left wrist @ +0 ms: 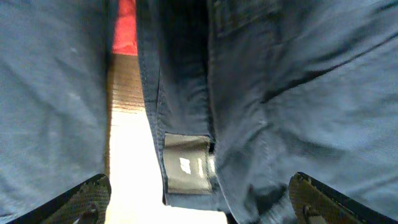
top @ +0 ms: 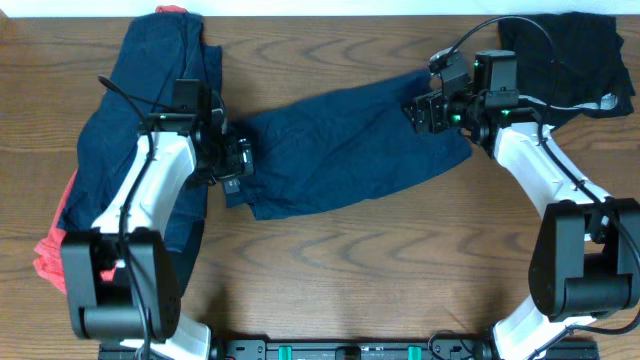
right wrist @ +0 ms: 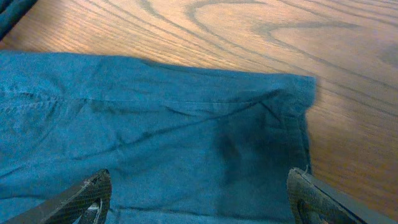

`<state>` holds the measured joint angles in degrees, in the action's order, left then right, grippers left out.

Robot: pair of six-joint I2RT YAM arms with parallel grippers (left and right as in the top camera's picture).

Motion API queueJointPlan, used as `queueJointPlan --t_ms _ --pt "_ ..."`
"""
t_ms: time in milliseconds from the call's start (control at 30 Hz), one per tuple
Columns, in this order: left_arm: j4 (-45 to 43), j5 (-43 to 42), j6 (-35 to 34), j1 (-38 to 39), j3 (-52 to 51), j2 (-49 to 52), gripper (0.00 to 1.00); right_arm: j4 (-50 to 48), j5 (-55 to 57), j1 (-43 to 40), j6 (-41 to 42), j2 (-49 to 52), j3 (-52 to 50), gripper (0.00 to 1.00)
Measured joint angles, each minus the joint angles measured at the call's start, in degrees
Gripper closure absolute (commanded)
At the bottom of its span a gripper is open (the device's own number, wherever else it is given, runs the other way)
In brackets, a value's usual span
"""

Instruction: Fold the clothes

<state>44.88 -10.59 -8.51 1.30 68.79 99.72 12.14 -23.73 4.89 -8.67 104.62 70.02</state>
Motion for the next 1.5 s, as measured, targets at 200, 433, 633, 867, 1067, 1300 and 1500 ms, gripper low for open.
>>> queueJointPlan --t_ms 200,433,633,867,1067,1300,1500 --pt "-1.3 -0.3 1.1 -0.1 0.0 4.3 0.07 0.0 0.2 0.5 -0.4 0.0 0.0 0.12" --pt "-5.3 -2.8 1.8 -0.1 0.0 8.4 0.09 0.0 0.3 1.4 -0.5 0.0 0.0 0.14" --pt "-6.0 -5.7 3.0 -0.1 0.2 10.4 0.16 -0.5 0.3 2.3 -0.7 0.0 0.0 0.16" --pt "-7.1 -9.1 3.5 -0.3 0.2 10.9 0.51 -0.8 0.4 2.3 -0.7 0.0 0.0 0.18" --pt "-8.2 -15.1 3.9 0.1 0.2 12.2 0.86 -1.1 0.4 2.2 -0.7 0.0 0.0 0.20" --pt "-7.2 -17.2 4.0 0.4 0.2 12.3 0.94 -1.0 1.6 2.3 0.1 0.0 0.0 0.28" --pt "-3.0 -13.9 4.0 0.4 -0.1 9.1 0.94 -1.4 2.6 2.3 2.9 0.0 0.0 0.64"
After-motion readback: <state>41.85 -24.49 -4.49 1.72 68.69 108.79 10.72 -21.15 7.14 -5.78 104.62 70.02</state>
